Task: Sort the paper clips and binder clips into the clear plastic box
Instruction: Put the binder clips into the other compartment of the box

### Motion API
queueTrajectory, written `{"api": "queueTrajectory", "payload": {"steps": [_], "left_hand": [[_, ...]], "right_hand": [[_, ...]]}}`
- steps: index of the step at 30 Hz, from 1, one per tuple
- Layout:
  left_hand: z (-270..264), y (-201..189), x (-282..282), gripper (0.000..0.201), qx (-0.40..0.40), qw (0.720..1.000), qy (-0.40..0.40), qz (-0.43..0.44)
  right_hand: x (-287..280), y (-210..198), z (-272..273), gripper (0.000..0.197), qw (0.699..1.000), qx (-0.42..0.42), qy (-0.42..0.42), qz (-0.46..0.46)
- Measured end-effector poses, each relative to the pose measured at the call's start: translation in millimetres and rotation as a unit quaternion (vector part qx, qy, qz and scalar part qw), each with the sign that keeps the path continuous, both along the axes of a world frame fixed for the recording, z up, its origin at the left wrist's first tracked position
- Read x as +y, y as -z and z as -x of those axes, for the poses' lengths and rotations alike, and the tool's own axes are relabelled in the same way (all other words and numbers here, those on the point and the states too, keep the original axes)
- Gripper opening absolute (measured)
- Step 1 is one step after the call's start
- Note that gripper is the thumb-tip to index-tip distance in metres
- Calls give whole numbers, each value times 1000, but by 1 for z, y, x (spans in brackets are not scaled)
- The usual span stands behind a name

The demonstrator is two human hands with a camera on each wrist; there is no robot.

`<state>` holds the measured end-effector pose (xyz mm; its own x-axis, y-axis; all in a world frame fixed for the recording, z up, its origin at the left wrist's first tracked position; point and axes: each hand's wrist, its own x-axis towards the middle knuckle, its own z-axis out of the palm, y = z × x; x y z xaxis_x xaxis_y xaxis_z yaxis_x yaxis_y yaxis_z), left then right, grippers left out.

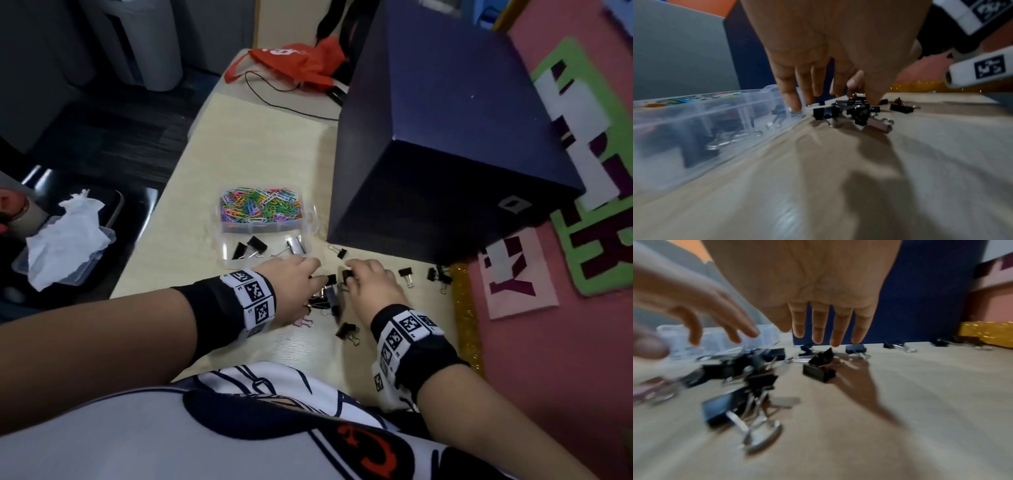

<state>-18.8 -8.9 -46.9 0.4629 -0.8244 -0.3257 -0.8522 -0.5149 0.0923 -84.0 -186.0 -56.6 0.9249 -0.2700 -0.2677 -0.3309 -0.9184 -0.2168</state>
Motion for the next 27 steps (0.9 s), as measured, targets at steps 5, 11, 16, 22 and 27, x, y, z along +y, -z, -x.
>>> {"api": "queueTrajectory", "payload": {"steps": [5, 11, 16, 22, 27], "left_hand": [[5, 2, -13, 60, 20, 997, -43, -57], [5, 2, -20, 44, 14, 994, -95, -53], [9, 0, -25, 36, 17, 990, -137, -34], [10, 0, -19, 60, 46, 989, -132, -54], [6, -2, -17, 57, 48, 987, -151, -35]], "right_hand": [[-57, -6, -1, 50, 976, 71, 202, 43], [-87, 4, 4, 62, 966, 128, 218, 54], [-45, -4, 9, 63, 994, 67, 77, -40], [-11, -1, 6, 52, 995, 75, -55, -26], [-7, 3, 9, 35, 997, 18, -57, -39]]}}
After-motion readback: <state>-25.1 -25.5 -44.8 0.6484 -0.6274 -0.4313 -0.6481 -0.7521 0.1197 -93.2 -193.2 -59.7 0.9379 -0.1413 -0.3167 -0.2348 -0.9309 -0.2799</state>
